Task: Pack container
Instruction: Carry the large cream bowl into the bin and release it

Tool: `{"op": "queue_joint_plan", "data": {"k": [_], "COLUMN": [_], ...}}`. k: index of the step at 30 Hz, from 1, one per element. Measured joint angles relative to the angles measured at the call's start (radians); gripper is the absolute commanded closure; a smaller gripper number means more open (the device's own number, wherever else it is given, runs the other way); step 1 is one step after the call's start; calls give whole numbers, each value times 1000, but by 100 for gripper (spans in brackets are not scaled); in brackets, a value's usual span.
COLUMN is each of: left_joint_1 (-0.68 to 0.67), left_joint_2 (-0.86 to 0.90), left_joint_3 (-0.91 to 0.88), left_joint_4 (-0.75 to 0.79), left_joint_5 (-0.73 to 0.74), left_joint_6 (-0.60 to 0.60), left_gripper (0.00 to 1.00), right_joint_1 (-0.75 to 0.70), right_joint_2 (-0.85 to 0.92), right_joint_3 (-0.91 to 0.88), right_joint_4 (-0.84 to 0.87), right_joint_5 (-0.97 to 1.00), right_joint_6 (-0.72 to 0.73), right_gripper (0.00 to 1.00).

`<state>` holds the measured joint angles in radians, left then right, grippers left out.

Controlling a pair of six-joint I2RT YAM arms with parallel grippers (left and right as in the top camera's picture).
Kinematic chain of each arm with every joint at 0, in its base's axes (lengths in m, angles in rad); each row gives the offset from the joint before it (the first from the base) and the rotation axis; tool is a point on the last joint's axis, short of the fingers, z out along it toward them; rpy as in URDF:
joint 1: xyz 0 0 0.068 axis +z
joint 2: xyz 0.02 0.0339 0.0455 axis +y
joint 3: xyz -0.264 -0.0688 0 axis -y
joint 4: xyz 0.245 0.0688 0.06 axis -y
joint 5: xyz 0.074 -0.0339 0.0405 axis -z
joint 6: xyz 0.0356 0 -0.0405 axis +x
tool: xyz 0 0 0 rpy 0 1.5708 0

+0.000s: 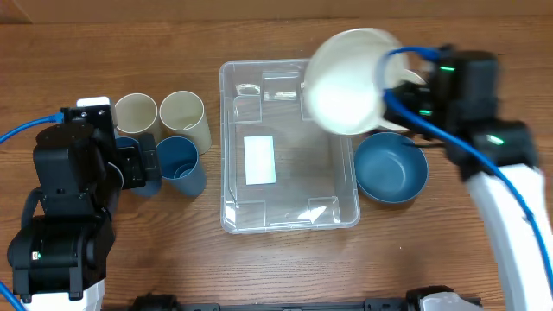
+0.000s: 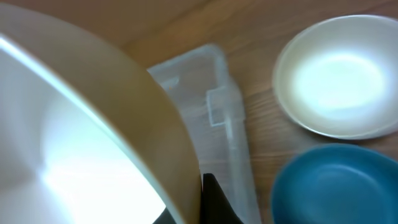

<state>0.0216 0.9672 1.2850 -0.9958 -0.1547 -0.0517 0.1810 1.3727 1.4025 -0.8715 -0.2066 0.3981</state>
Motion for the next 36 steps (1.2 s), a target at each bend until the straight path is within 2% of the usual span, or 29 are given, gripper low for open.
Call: {"op": "queue_joint_plan", "data": {"k": [5, 11, 16, 20, 22, 24, 26, 27, 36], "left_joint_1": [0, 0, 0, 0, 0, 0, 0, 0, 0], "left_joint_2": [0, 0, 0, 0, 0, 0, 0, 0, 0], "left_joint_3": [1, 1, 1, 1, 1, 1, 1, 1, 1], "left_joint_4": [0, 0, 0, 0, 0, 0, 0, 0, 0], "left_joint_5": [0, 0, 0, 0, 0, 0, 0, 0, 0], "left_joint_6": [0, 0, 0, 0, 0, 0, 0, 0, 0], "left_gripper": [0, 0, 0, 0, 0, 0, 0, 0, 0], "right_joint_1": [137, 161, 161, 161, 161, 161, 161, 163, 166], "right_joint_2": [225, 492, 557, 582, 602, 619, 620, 620, 591], "right_joint_3": [32, 84, 85, 105, 107, 107, 111, 118, 216], "right_joint_4": [61, 164, 250, 254, 247, 241, 245, 243, 154], "right_joint_5": [81, 101, 99, 98, 98, 95, 82, 76, -11], "right_joint_6": [-103, -215, -269, -280, -284, -293, -294, -303, -355], "right_gripper": [96, 96, 96, 96, 86, 63, 51, 49, 47]}}
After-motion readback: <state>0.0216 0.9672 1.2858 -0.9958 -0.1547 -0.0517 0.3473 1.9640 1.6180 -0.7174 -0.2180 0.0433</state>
